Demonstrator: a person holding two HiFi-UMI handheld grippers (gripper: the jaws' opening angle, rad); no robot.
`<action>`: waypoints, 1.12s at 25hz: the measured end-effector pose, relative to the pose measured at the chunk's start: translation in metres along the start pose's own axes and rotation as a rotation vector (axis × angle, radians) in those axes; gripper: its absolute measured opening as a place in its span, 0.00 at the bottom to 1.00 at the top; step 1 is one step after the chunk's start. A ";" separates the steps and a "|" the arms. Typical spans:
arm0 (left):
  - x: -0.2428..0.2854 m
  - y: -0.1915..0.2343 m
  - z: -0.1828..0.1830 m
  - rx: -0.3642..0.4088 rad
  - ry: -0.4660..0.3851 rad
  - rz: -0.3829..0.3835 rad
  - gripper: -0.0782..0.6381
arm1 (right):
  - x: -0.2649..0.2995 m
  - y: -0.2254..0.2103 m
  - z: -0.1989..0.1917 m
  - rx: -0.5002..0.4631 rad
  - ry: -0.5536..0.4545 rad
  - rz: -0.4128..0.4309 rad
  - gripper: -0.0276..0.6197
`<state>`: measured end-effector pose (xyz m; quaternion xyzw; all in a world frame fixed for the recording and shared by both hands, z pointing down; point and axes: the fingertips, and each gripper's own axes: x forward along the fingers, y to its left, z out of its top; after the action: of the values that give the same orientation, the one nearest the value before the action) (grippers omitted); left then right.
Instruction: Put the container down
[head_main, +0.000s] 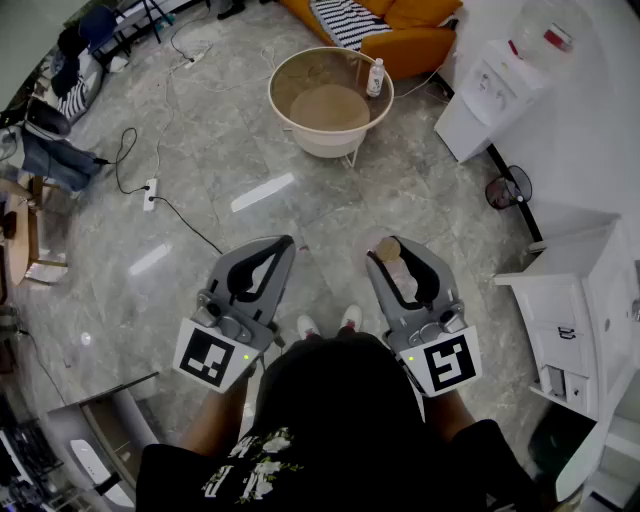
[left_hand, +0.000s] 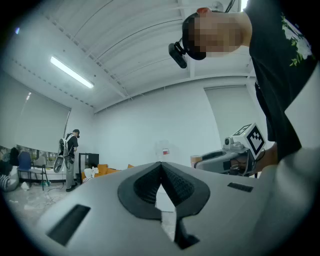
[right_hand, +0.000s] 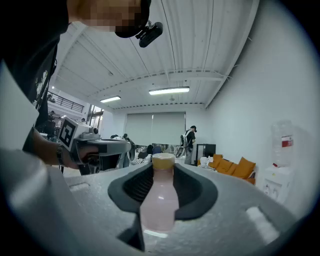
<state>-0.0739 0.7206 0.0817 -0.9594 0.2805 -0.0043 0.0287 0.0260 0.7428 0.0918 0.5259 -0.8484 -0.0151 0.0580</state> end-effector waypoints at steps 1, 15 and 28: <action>0.001 0.000 0.000 0.000 0.001 -0.001 0.12 | -0.001 -0.002 0.000 0.005 -0.012 0.000 0.23; 0.016 -0.012 -0.007 0.033 0.037 0.005 0.12 | -0.005 -0.018 -0.005 0.071 -0.013 0.046 0.23; 0.040 -0.029 -0.026 0.019 0.081 0.130 0.12 | -0.029 -0.053 -0.026 0.040 -0.016 0.133 0.23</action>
<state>-0.0255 0.7225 0.1088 -0.9379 0.3431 -0.0441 0.0267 0.0893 0.7454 0.1111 0.4692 -0.8821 0.0016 0.0415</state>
